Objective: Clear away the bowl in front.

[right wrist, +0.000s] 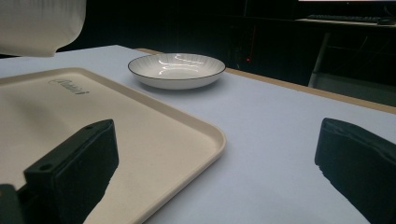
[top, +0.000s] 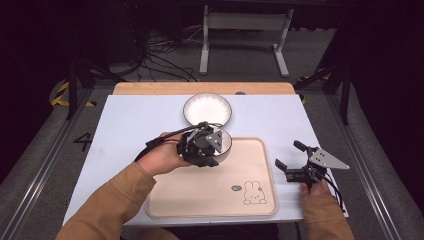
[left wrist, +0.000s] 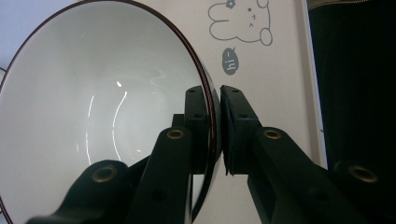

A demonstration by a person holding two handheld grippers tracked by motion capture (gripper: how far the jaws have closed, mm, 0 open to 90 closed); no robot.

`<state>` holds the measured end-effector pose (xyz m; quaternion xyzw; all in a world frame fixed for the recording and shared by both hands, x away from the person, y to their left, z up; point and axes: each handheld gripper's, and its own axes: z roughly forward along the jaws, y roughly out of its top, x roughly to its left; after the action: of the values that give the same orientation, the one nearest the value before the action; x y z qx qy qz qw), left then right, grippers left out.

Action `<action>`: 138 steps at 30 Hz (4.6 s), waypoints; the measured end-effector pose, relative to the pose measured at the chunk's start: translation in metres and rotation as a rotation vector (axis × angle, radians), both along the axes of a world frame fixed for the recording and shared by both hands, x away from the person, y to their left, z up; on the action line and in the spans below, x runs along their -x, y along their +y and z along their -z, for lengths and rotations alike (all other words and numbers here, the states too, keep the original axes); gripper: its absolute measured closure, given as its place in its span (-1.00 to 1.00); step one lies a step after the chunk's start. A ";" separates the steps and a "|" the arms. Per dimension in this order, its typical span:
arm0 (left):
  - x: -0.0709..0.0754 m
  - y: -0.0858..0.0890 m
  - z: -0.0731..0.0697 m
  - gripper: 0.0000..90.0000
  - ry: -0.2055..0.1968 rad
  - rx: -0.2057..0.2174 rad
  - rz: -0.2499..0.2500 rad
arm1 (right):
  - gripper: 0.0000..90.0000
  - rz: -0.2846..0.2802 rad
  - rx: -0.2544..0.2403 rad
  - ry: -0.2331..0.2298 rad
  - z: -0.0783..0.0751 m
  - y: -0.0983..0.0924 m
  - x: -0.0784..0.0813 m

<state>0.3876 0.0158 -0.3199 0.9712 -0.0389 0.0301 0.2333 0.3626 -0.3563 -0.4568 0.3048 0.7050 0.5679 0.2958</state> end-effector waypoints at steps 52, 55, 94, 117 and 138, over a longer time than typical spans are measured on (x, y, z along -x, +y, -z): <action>-0.003 -0.011 0.055 0.83 0.097 -0.121 0.001 | -0.99 0.002 0.000 0.000 0.000 0.000 0.000; -0.003 -0.011 0.057 0.83 0.103 -0.131 0.008 | -0.99 0.000 -0.001 0.000 0.000 0.000 0.000; -0.002 -0.005 0.065 0.30 0.193 -0.115 0.027 | -0.99 0.003 -0.001 0.000 0.000 0.000 0.000; 0.003 0.061 0.033 -0.25 0.119 0.345 -0.163 | -0.99 0.003 -0.002 0.001 0.000 0.000 0.000; 0.012 0.132 0.043 -0.32 0.062 0.697 -0.351 | -0.99 0.004 -0.003 0.002 0.000 0.000 0.000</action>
<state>0.3759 0.1477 -0.3627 0.8260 0.1475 0.0517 0.5415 0.3628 -0.3566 -0.4568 0.3073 0.7036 0.5682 0.2960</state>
